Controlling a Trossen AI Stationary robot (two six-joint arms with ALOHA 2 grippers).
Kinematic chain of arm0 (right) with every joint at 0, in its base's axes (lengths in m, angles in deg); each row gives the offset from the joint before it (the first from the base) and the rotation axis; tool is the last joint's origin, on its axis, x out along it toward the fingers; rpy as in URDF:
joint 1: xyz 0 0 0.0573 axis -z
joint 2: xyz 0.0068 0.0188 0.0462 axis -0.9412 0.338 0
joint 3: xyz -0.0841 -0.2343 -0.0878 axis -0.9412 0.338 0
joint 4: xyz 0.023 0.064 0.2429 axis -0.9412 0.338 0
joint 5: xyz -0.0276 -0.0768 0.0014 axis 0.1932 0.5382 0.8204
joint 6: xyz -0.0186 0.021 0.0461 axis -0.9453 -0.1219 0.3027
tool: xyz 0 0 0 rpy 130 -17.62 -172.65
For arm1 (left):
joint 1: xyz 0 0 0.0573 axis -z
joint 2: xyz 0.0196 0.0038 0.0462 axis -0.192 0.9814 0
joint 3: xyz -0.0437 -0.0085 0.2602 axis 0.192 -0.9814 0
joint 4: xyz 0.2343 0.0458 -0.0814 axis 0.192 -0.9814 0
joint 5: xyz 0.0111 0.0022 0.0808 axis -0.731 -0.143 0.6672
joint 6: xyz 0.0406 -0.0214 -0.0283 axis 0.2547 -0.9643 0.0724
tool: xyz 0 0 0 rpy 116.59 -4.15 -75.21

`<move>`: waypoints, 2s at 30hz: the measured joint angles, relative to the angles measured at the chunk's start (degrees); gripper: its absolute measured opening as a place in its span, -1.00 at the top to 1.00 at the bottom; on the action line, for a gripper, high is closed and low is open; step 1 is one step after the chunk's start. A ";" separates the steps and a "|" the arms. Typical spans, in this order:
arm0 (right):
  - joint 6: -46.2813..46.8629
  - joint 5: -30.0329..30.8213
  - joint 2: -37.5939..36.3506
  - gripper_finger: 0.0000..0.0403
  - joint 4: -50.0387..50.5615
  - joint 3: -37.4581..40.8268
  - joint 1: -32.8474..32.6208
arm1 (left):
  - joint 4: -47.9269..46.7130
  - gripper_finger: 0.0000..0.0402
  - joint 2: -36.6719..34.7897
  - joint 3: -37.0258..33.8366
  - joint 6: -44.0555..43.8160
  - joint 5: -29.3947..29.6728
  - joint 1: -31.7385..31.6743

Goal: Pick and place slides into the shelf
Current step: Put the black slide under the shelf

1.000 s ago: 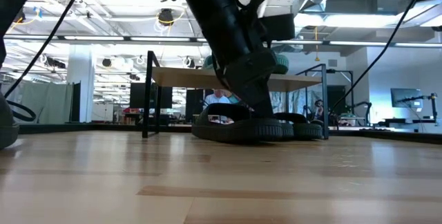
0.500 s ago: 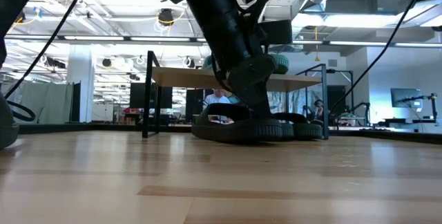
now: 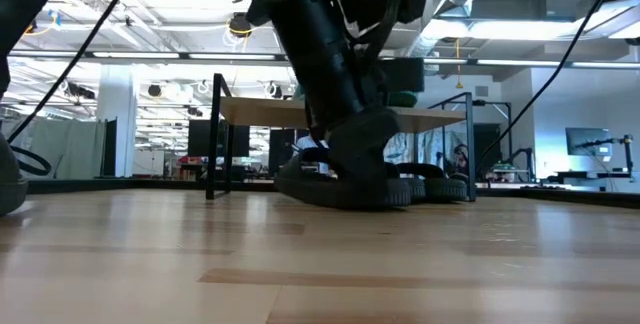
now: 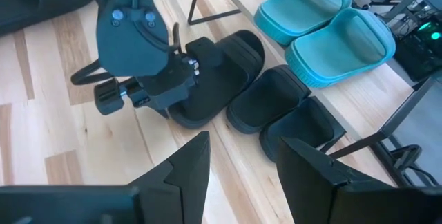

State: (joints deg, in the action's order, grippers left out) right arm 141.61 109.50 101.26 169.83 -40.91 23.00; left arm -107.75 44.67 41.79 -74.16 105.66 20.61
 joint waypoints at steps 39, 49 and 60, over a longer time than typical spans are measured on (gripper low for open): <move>0.04 -0.39 0.02 0.24 1.20 0.00 -0.04 | -13.09 0.99 0.31 0.17 21.50 2.97 1.44; 0.04 -0.39 0.01 0.24 1.20 -0.02 -0.04 | -18.97 0.99 0.42 0.00 19.47 7.82 1.03; 0.50 -0.42 0.02 0.24 -0.08 -0.02 -0.04 | -17.21 0.99 0.57 0.00 23.38 7.96 -0.63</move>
State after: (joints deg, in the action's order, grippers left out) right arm 142.11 109.09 101.27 169.75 -40.93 22.96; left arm -124.97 45.24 41.79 -50.78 113.61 19.98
